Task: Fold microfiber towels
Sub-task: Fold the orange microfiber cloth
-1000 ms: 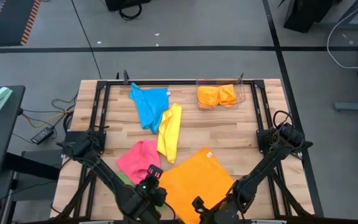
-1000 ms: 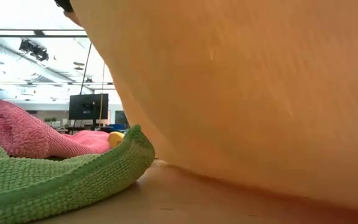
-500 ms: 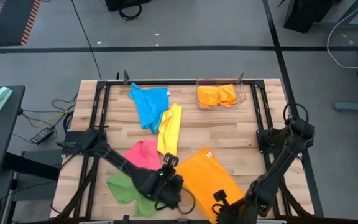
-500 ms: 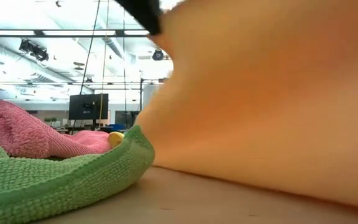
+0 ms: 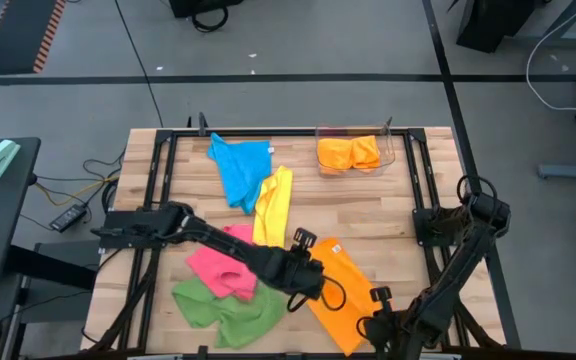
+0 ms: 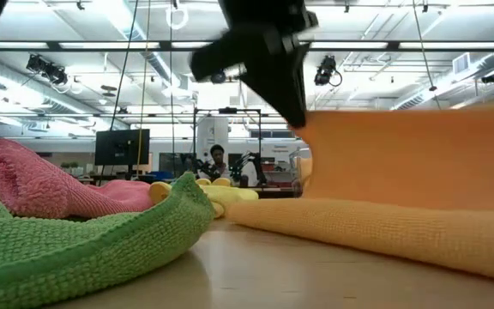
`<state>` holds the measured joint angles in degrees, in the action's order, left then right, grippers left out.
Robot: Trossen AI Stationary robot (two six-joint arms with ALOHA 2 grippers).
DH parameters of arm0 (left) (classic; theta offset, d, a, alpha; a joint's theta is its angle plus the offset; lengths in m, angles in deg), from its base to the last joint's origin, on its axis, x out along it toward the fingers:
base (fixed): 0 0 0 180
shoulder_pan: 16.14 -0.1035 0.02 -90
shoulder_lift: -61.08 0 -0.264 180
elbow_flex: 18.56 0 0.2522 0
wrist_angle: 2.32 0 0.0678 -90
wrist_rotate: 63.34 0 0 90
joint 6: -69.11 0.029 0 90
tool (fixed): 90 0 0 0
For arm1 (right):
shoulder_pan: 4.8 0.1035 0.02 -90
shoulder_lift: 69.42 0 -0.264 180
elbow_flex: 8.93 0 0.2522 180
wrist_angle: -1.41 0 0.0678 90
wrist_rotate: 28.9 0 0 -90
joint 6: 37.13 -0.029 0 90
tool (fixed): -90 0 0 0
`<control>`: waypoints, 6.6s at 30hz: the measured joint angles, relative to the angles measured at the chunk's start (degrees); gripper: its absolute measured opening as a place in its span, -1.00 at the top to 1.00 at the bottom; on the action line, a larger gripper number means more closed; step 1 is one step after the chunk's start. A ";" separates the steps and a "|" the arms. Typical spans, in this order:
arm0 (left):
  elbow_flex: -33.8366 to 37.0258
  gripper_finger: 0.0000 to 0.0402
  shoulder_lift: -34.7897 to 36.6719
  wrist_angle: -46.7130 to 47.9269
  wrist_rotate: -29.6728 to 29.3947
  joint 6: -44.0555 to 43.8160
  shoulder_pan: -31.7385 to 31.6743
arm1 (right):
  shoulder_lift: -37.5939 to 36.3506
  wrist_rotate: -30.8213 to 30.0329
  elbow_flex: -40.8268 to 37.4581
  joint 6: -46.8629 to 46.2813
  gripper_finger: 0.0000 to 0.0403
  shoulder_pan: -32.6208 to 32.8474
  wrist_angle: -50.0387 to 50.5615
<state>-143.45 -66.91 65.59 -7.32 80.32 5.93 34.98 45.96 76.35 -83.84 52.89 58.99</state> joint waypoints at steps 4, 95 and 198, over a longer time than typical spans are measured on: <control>0.00 0.91 -1.50 -1.70 0.46 0.44 -2.01 | 0.04 0.09 -4.12 -3.44 0.88 -0.14 -0.17; 0.00 0.11 -7.65 -28.61 18.80 -4.98 0.34 | -6.61 6.05 -13.72 -23.75 0.15 4.47 10.35; -0.02 -0.04 -7.78 -28.92 7.87 -21.57 13.50 | -3.13 1.50 -8.77 -3.45 0.95 -15.65 -0.33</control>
<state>-143.47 -74.69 36.68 0.55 58.75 19.43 31.86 47.46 67.58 -87.29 37.24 58.67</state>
